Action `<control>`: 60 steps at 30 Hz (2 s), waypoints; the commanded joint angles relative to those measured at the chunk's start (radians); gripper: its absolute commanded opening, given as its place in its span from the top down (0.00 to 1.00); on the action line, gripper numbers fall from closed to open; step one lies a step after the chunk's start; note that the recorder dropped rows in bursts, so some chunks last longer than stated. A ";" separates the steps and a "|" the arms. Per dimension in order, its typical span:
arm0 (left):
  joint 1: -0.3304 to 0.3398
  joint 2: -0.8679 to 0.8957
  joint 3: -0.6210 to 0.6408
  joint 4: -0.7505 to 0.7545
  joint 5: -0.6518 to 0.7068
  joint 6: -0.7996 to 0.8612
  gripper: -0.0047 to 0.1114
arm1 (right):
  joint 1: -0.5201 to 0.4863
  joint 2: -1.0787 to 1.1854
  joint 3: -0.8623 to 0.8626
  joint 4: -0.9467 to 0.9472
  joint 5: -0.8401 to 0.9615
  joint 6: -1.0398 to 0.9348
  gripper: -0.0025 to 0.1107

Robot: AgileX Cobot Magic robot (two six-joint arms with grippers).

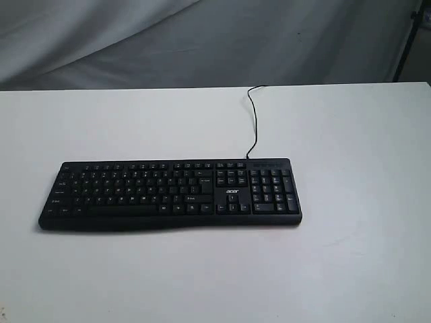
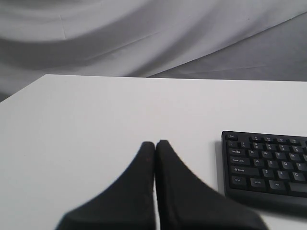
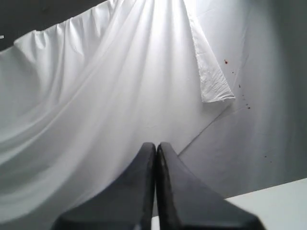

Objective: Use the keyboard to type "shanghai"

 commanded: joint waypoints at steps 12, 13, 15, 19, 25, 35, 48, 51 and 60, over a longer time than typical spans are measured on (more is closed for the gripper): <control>0.002 -0.005 0.005 -0.001 -0.011 -0.002 0.95 | -0.002 0.181 -0.290 -0.052 0.194 0.018 0.98; 0.002 -0.005 0.005 -0.001 -0.011 -0.002 0.95 | 0.007 0.230 -0.329 -0.052 0.223 0.010 0.98; 0.002 -0.005 0.005 -0.001 -0.011 -0.002 0.95 | 0.028 0.331 -0.392 -0.052 0.246 -0.022 0.98; 0.002 -0.005 0.005 -0.001 -0.011 -0.002 0.95 | 0.083 0.492 -0.488 -0.052 0.244 -0.078 0.98; 0.002 -0.005 0.005 -0.001 -0.011 -0.002 0.95 | 0.106 0.656 -0.642 -0.052 0.238 -0.159 0.98; 0.002 -0.005 0.005 -0.001 -0.011 -0.002 0.95 | 0.106 0.854 -0.915 -0.052 0.360 -0.270 0.98; 0.002 -0.005 0.005 -0.001 -0.011 -0.002 0.95 | 0.104 1.068 -1.276 -0.106 0.556 -0.511 0.98; 0.002 -0.005 0.005 -0.001 -0.011 -0.002 0.95 | 0.104 1.125 -1.344 -0.140 0.576 -0.529 0.98; 0.002 -0.005 0.005 -0.001 -0.011 -0.002 0.95 | 0.104 1.332 -1.575 -0.142 0.783 -0.658 0.98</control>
